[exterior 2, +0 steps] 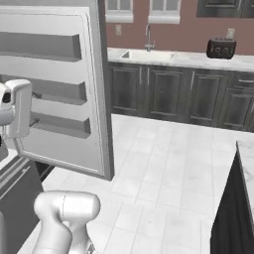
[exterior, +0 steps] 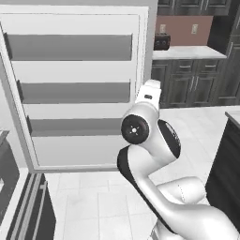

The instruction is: Place the steak on the counter behind the older steak on the same shelf of the fridge to maintain FIFO order. Close the fridge door when finished.

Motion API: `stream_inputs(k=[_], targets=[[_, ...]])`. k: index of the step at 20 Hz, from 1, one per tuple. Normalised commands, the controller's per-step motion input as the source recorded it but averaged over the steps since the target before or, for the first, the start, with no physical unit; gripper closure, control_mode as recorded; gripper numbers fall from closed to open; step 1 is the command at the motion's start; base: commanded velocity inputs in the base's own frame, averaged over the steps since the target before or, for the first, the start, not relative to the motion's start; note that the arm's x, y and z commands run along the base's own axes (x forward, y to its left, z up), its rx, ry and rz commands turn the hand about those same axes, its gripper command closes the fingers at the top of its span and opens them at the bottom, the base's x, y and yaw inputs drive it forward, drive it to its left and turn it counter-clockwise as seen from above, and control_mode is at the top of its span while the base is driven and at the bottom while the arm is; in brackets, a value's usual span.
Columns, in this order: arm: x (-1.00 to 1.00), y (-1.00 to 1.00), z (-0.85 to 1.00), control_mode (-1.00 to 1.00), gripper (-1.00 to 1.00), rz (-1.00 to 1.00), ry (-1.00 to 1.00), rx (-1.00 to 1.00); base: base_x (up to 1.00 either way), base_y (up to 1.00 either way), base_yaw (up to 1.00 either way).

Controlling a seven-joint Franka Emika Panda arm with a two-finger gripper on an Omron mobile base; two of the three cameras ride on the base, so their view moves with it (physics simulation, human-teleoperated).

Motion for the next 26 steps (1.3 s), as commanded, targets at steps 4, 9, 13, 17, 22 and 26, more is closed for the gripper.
stream_inputs(k=[4, 9, 13, 17, 22, 26], targets=[[-0.17, -0.5, 0.0, -1.0, -1.0, -0.17, 0.0, 0.09, -0.19, -0.5, -0.23], [-0.13, -1.0, 0.0, -1.0, -1.0, -0.24, -0.01, 0.21, 0.0, 0.0, 0.0], [0.0, -1.0, -0.04, -1.0, -1.0, -0.14, 0.0, 0.21, 0.0, 0.0, 0.0], [0.12, -1.0, -0.01, -1.0, -1.0, -0.03, 0.0, 0.24, 0.0, 0.0, 0.0], [0.38, -0.8, -0.09, 1.0, -1.0, -0.02, 0.0, 0.18, 0.14, -0.2, 0.0], [0.0, 0.0, 0.0, 1.0, -1.0, 0.0, 0.0, 0.0, 0.65, -1.0, 0.0]])
